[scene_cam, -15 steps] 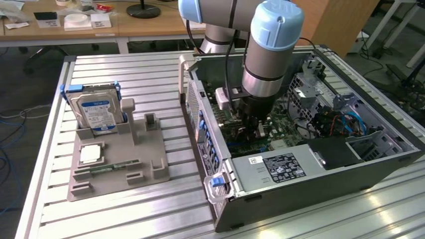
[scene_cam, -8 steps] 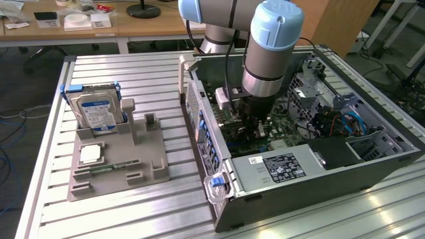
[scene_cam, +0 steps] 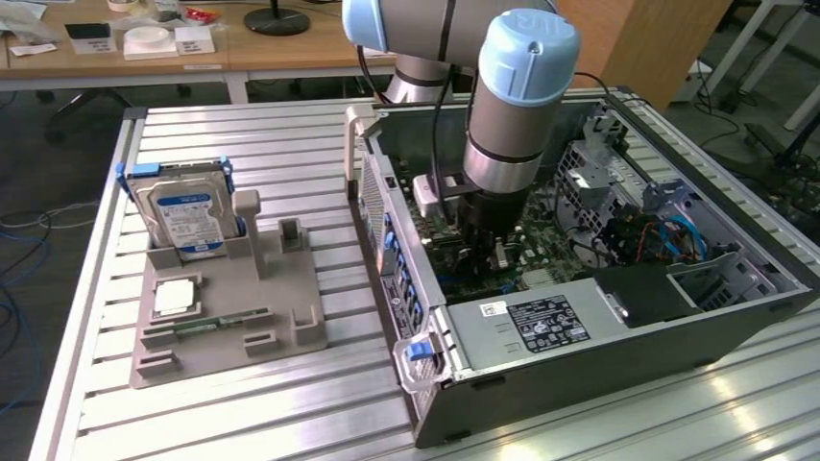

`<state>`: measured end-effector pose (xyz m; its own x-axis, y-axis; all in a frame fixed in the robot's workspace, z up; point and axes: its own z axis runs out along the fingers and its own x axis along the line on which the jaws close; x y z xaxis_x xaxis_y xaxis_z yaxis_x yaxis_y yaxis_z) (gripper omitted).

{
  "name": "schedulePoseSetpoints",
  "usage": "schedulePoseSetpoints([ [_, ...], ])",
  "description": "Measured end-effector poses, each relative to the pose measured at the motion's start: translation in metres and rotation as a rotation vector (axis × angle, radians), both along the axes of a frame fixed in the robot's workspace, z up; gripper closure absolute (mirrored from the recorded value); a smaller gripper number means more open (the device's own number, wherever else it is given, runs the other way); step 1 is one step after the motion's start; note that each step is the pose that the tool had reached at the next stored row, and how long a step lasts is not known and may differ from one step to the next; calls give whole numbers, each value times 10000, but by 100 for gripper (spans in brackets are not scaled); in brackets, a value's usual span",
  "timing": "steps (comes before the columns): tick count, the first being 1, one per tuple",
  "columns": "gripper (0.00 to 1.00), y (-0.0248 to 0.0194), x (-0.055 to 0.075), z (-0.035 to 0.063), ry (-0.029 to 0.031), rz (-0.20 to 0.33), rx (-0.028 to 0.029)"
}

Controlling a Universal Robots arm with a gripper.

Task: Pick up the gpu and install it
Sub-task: 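Insert the gpu into the slot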

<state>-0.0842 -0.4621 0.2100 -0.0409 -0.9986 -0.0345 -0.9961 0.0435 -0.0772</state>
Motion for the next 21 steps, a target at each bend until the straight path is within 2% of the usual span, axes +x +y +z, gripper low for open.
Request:
schedulePoseSetpoints([
  [6,72,1,-1,-1,2,-2,2],
  [7,72,3,-3,-7,1,-5,23],
  [9,71,2,-2,6,-3,-6,14],
  [10,65,1,-2,25,1,-4,5],
  [11,65,1,-1,47,-1,-2,5],
  [16,65,1,-1,243,-14,-1,3],
  [18,65,2,-1,420,-23,-1,3],
  [21,65,3,-1,554,-32,-2,4],
])
